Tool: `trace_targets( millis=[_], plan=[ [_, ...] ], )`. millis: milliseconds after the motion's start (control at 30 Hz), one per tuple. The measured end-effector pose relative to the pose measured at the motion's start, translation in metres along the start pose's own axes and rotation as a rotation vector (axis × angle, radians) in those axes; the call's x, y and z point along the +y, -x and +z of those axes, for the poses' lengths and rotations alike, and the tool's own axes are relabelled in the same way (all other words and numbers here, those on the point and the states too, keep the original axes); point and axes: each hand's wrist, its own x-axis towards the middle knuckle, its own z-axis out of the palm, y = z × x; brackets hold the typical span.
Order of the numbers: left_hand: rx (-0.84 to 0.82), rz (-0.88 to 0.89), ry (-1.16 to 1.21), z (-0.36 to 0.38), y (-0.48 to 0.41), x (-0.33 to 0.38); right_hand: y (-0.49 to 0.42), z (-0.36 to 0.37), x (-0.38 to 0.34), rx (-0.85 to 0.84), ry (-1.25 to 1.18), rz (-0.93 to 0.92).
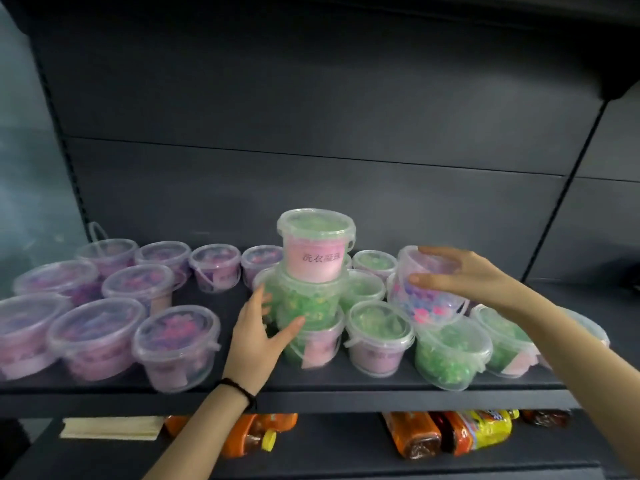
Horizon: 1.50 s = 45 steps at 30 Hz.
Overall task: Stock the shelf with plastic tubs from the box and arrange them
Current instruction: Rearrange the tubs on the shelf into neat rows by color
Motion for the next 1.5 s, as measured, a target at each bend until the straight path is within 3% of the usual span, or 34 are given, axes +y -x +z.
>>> trace_targets(
  millis=[100,167,333,600,767,1000,1267,1500],
  plan=[
    [0.153,0.324,-0.369,-0.043,0.016,-0.007,0.035,0.017,-0.018,-0.051,-0.002,-0.004],
    [0.181,0.413,-0.607,-0.076,0.02,-0.014,0.055,0.031,-0.031,-0.08,-0.02,-0.014],
    [-0.036,0.196,-0.931,-0.136,0.024,-0.038,0.09,0.089,-0.065,-0.172,-0.044,-0.099],
    [-0.238,0.289,-1.044,-0.154,-0.008,-0.059,0.068,0.206,-0.116,-0.159,0.022,-0.176],
    [-0.451,0.172,-1.035,-0.154,-0.059,-0.07,0.039,0.244,-0.129,-0.089,0.095,-0.158],
    [-0.622,0.063,-0.956,-0.156,-0.106,-0.089,0.001,0.281,-0.143,-0.048,0.157,-0.157],
    [-0.398,0.091,-0.513,-0.175,-0.086,-0.083,-0.028,0.306,-0.149,0.08,0.106,-0.255],
    [-0.416,0.19,-0.576,-0.166,-0.049,-0.057,-0.025,0.3,-0.154,0.104,-0.412,-0.202]
  ],
)
